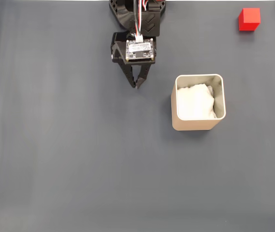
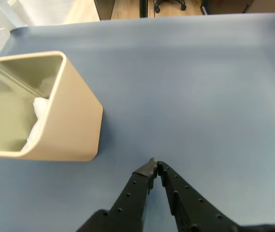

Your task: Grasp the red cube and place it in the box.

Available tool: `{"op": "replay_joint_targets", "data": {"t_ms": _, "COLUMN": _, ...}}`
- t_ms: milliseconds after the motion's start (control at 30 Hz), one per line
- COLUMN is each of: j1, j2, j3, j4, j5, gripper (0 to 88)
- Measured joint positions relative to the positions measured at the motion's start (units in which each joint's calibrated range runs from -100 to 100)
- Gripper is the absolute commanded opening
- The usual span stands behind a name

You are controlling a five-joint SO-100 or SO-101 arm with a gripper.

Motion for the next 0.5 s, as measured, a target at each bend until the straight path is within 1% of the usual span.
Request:
{"op": "replay_joint_targets", "data": {"t_ms": 267, "j1": -0.5, "j2": 11.1, "j3": -12.5, "j4": -1.1, "j5": 0.0, "gripper": 0.2}}
{"op": "replay_joint_targets", "data": {"t_ms": 500, "j1": -3.8, "j2": 19.8, "j3": -24.9, "j4": -1.1, "j5": 1.1, "gripper": 0.2}}
